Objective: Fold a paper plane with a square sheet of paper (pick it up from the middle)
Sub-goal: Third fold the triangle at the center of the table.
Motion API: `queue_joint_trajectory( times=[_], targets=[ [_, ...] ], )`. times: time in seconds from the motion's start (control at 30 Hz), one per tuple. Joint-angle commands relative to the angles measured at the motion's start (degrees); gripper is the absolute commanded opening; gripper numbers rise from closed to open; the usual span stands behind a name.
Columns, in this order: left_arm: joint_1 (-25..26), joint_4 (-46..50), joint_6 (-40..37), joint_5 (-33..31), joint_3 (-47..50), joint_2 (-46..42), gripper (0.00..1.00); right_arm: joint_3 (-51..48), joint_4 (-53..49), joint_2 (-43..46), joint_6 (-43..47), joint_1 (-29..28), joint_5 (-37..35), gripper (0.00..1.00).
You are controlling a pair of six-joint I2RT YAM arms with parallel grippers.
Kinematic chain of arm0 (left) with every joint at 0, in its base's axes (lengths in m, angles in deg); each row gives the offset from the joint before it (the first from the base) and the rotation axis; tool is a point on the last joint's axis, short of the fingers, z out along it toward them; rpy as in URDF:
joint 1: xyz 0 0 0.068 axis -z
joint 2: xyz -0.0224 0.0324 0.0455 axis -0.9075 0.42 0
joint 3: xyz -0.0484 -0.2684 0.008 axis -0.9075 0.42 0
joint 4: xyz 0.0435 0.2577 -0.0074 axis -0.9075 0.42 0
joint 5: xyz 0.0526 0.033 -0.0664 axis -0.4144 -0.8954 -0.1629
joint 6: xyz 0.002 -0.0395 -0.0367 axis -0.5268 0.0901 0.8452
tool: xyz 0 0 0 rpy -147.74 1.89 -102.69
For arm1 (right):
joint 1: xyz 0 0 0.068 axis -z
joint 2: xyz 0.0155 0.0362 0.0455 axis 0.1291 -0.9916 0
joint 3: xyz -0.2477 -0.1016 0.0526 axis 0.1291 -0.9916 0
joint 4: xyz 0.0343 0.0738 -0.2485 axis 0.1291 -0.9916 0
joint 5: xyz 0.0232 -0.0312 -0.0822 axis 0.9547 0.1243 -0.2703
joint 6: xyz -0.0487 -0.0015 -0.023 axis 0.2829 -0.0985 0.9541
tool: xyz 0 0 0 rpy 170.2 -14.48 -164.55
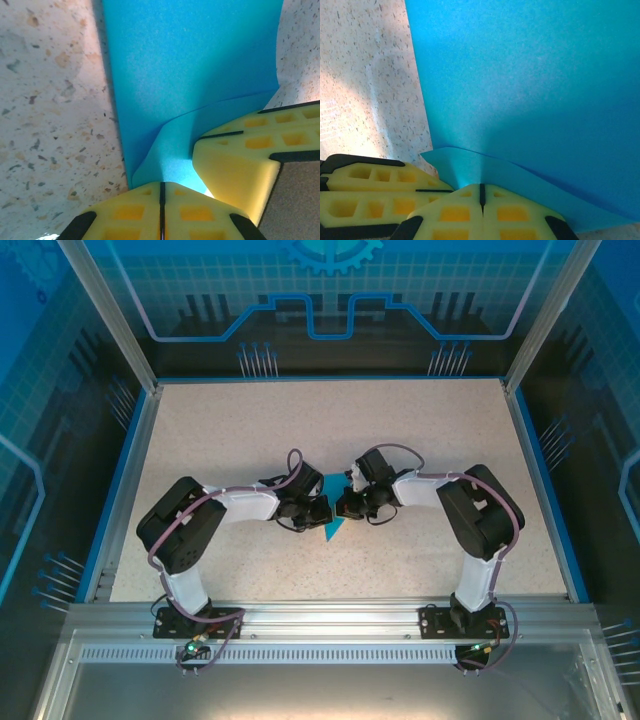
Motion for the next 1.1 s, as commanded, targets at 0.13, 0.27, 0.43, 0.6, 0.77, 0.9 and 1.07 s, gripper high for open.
queue_joint_trajectory(
  times=[0.13, 0.27, 0.43, 0.6, 0.77, 0.9, 1.07],
  targets=[
    [-0.1, 5.3, -1.6, -1.3, 0.5, 2.6, 0.1, -1.2, 0.7, -2.7, 2.1, 5.4, 0.6, 0.01],
    [-0.1, 5.7, -1.9, -1.4, 1.3, 2.6, 0.1, -1.7, 1.8, -2.4, 2.2, 8.7, 0.9, 0.02],
    [-0.1, 5.9, -2.2, -1.4, 1.4, 2.4, 0.1, -2.0, 1.2, 0.1, 2.1, 12.6, -0.5, 0.02],
    [-0.1, 6.0, -2.7, -1.4, 1.0, 0.6, 0.11, -3.3, 0.1, 7.0, 2.4, 13.4, -2.6, 0.13],
    [-0.1, 5.7, -3.1, -1.0, 1.5, -2.6, 0.16, -7.2, 0.0, 12.1, 2.8, 12.4, -2.5, 0.27],
    [-0.1, 5.2, -2.5, -1.0, 1.7, -3.6, 0.21, -7.2, -0.1, 11.1, 2.4, 10.2, -0.5, 0.34],
    [-0.1, 4.3, -1.2, -1.7, 2.4, -3.7, 0.24, -7.1, 1.4, 8.1, 0.4, 8.1, 2.0, 0.4]
  ],
)
